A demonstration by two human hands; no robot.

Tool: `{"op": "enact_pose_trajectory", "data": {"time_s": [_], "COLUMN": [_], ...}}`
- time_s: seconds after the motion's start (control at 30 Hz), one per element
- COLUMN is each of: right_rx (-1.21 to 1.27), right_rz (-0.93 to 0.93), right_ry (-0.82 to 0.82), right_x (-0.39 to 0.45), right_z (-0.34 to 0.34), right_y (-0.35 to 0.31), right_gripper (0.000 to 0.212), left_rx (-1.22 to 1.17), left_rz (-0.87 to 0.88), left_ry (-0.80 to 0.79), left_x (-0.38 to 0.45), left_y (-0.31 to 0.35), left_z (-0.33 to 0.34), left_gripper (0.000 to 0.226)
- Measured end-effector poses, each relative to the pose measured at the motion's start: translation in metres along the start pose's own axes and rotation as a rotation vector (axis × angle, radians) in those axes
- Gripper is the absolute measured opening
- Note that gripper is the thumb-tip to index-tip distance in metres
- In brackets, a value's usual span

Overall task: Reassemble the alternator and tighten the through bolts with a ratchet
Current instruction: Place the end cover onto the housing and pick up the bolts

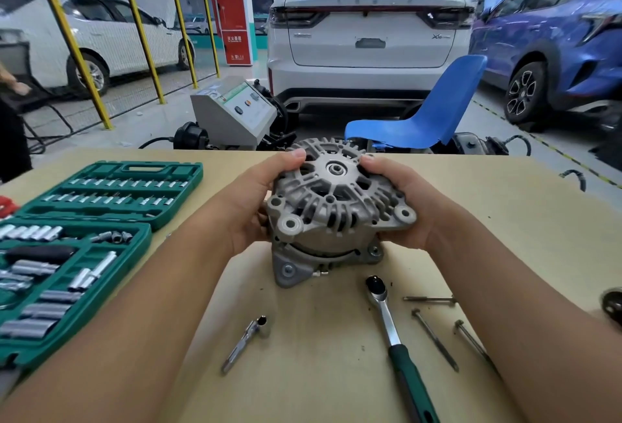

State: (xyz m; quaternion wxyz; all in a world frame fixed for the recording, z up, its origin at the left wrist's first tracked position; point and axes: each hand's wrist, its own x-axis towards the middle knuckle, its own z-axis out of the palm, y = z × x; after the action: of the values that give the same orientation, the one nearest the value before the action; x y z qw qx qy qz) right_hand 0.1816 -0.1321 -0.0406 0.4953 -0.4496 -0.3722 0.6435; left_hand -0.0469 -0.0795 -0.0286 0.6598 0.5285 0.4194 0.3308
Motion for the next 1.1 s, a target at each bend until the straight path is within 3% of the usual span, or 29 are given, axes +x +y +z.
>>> {"op": "enact_pose_trajectory", "data": {"time_s": [0.1,0.23,0.3,0.4,0.7,0.9,1.03,1.1], "right_rx": [-0.067,-0.17,-0.168,-0.124,-0.078,-0.13,-0.07,-0.074], "right_rz": [0.051,0.125,0.146,0.163,0.126,0.101,-0.035,-0.149], "right_ry": [0.054,0.129,0.131,0.106,0.094,0.041,-0.026,-0.043], "right_x": [0.004,0.014,0.02,0.025,0.027,0.022,0.019,0.019], "right_z": [0.005,0.014,0.016,0.015,0.012,0.01,0.009,0.008], "right_y": [-0.003,-0.01,-0.013,-0.014,-0.012,-0.011,-0.007,-0.008], "right_gripper": [0.044,0.07,0.076,0.072,0.051,0.056,0.033,0.041], "left_rx": [-0.023,-0.011,0.014,0.067,0.021,0.025,0.029,0.031], "left_rz": [-0.052,-0.122,-0.129,-0.144,-0.167,-0.14,-0.057,0.03], "left_ry": [-0.013,-0.042,-0.06,-0.144,-0.083,-0.109,-0.106,-0.102], "left_x": [0.008,0.022,0.026,0.026,0.031,0.03,0.025,0.022], "left_y": [0.007,0.015,0.014,0.012,0.011,0.011,0.008,0.006], "left_z": [-0.006,-0.017,-0.024,-0.031,-0.03,-0.029,-0.022,-0.018], "left_gripper": [0.078,0.059,0.065,0.076,0.053,0.041,0.047,0.061]}}
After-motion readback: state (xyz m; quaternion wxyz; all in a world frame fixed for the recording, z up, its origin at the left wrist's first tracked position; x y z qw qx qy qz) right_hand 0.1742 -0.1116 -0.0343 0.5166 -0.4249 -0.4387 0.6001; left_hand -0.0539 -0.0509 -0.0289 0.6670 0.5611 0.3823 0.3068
